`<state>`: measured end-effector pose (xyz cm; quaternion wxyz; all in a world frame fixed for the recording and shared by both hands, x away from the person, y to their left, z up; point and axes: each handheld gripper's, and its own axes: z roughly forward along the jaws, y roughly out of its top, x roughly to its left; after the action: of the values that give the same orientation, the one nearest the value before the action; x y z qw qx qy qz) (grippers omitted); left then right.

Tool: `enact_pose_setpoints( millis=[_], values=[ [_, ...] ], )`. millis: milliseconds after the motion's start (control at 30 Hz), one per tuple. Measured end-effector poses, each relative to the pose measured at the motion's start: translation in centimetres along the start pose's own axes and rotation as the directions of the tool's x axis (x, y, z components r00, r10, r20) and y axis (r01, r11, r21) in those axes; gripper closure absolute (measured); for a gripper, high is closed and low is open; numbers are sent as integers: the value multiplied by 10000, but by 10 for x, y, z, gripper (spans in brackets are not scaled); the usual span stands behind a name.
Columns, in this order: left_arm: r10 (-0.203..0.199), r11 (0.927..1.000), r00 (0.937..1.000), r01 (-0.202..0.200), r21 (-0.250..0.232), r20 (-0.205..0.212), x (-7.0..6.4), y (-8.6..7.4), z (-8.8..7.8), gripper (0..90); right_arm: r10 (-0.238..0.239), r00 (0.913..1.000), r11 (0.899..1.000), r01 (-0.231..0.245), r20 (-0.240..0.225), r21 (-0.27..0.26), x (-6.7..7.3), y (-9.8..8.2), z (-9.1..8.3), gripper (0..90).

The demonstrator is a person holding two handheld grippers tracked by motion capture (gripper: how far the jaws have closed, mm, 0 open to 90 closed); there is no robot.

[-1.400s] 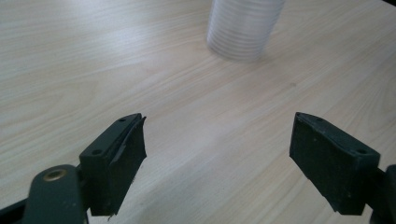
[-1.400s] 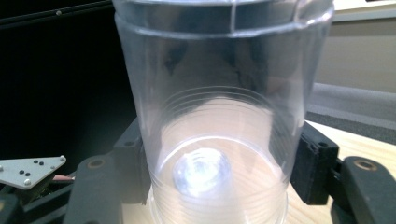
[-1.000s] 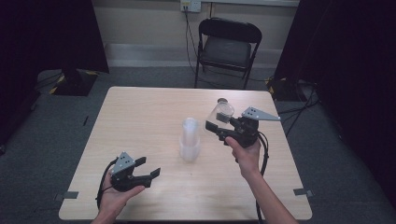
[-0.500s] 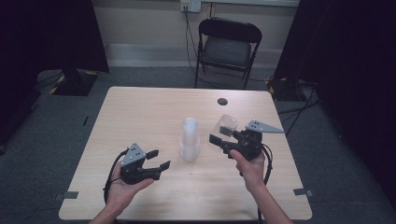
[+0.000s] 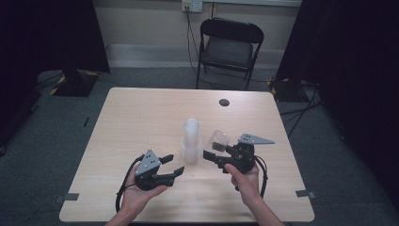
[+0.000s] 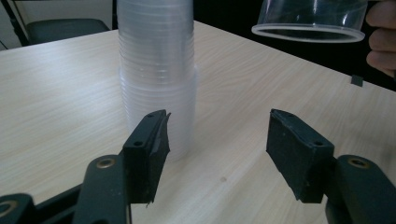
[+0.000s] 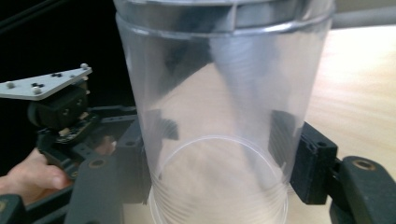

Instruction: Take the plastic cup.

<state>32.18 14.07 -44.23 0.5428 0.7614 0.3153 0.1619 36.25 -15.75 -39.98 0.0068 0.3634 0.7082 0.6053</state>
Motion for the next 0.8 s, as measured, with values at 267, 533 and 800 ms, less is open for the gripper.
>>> enact_pose_setpoints(
  millis=[267,533,800],
  values=[
    [520,9970,9965,-481,-602,652,-6,1,-2,377,641,9954,9978,-629,-711,183,9,-9,15,356],
    [908,9875,9958,-883,-1309,134,-14,1,-5,507,876,9895,9958,-841,-1149,351,19,-13,24,364],
    [1292,9681,9916,-1266,-2164,-24,-18,3,-5,630,1383,9753,9904,-1360,-1722,254,30,-6,32,389]
  ],
)
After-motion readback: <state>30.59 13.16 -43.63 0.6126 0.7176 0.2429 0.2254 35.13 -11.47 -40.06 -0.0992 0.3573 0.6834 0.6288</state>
